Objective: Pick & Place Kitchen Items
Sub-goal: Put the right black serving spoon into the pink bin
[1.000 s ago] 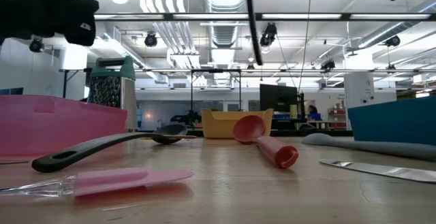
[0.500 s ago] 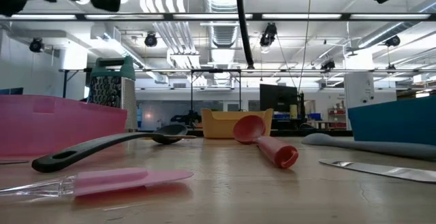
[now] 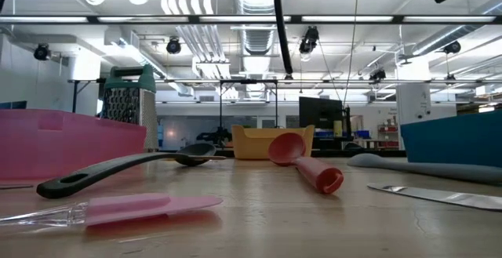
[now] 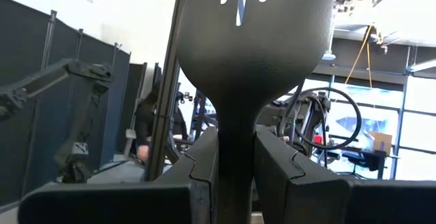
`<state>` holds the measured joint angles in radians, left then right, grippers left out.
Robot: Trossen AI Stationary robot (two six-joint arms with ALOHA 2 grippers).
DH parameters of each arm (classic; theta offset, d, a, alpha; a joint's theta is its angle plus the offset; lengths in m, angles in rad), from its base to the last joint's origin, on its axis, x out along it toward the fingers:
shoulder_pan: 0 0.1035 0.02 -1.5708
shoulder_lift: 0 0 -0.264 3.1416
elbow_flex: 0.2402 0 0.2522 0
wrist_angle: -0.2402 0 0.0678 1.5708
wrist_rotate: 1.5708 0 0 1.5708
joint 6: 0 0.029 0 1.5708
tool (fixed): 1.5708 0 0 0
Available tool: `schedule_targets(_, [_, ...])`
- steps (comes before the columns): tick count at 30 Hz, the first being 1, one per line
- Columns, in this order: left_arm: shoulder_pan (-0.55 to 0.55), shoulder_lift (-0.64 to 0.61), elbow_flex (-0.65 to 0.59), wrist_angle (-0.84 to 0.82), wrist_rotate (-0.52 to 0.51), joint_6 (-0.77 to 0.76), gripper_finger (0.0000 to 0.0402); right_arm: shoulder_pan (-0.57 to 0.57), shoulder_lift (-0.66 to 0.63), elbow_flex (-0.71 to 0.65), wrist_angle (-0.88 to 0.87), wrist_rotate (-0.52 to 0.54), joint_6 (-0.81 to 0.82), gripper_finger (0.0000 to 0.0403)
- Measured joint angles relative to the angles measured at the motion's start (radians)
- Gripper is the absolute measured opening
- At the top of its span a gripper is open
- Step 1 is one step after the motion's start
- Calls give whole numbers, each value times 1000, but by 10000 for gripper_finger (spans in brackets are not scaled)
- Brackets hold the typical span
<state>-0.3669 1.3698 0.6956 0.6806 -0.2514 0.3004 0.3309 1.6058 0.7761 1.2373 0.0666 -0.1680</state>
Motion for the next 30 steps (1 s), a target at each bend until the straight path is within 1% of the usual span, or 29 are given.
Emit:
schedule_targets(5, [17,82,72,-4,0,16,119,0,0,0,-5,0,-8,51])
schedule_targets(11, [17,128,113,-2,9,9,119,0,0,0,-8,0,-11,51])
schedule_targets(14, [18,136,116,-3,30,5,119,0,0,0,-8,0,-11,51])
schedule_targets(19, [22,136,128,0,35,-1,119,0,0,0,-9,0,-12,51])
schedule_targets(23, [28,136,141,-1,86,-33,119,-1,0,0,-9,-1,-14,51])
schedule_targets(30, [50,136,158,0,113,-48,119,-3,0,0,-20,2,-9,51])
